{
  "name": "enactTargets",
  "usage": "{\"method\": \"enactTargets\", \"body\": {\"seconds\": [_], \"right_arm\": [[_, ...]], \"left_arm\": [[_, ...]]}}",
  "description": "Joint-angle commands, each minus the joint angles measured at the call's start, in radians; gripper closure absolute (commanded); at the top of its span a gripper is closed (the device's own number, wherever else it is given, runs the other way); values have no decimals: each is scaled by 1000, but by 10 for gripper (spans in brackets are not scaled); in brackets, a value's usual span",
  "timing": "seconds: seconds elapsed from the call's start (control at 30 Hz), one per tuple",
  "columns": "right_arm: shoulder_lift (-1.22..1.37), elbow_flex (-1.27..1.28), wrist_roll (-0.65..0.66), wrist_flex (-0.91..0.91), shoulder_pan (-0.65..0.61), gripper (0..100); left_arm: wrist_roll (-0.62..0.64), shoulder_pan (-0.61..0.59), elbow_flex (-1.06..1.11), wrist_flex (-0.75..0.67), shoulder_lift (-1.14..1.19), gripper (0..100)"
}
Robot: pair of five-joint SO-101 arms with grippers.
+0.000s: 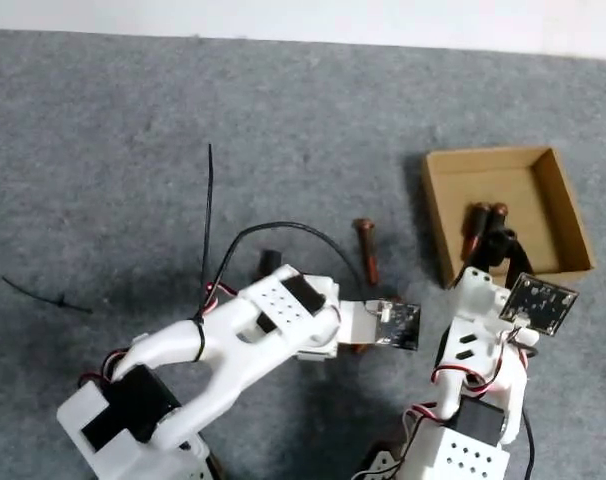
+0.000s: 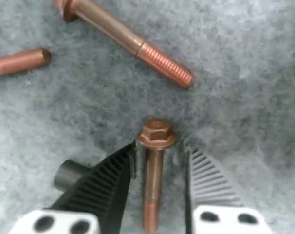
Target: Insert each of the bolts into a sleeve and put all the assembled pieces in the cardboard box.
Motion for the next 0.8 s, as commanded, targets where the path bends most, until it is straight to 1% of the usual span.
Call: {"method": "enactTargets", "body": {"seconds": [0.0, 0.07, 0.13, 0.23, 0.37, 0.47, 0.77], "right_arm": [[-22, 102, 0, -2, 5, 994], [-22, 102, 0, -2, 5, 994], [-22, 102, 0, -2, 5, 994], [-22, 102, 0, -2, 5, 994], [-22, 102, 0, -2, 1, 994], [-21, 102, 0, -1, -21, 994], [-15, 102, 0, -1, -71, 994]], "left_arm": [[14, -12, -27, 15, 21, 1000], [15, -13, -25, 17, 21, 966], [15, -13, -22, 17, 16, 997], [18, -28, -18, 18, 13, 993], [109, -74, 25, -6, -51, 994], [193, -128, 93, -87, -182, 994], [440, -311, 449, -425, -684, 994]]}}
